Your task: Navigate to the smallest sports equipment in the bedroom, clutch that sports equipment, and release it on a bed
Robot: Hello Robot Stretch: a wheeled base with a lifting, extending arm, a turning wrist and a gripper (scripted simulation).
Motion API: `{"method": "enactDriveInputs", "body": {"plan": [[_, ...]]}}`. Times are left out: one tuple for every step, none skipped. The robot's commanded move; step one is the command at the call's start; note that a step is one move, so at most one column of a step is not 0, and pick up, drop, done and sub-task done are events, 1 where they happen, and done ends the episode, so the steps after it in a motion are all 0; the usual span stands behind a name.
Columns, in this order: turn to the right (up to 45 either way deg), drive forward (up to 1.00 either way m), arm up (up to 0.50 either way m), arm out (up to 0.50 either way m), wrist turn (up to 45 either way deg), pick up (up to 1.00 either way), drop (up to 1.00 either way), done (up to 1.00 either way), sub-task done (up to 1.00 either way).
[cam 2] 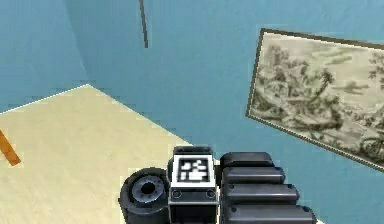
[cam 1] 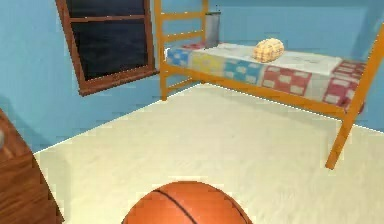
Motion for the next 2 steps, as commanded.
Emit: {"method": "enactDriveInputs", "body": {"plan": [[0.0,1.00,0.00,0.00,0.0,0.00,0.00,0.00,0.00],[3.0,0.00,0.00,0.00,0.0,0.00,0.00,0.00,0.00]]}}
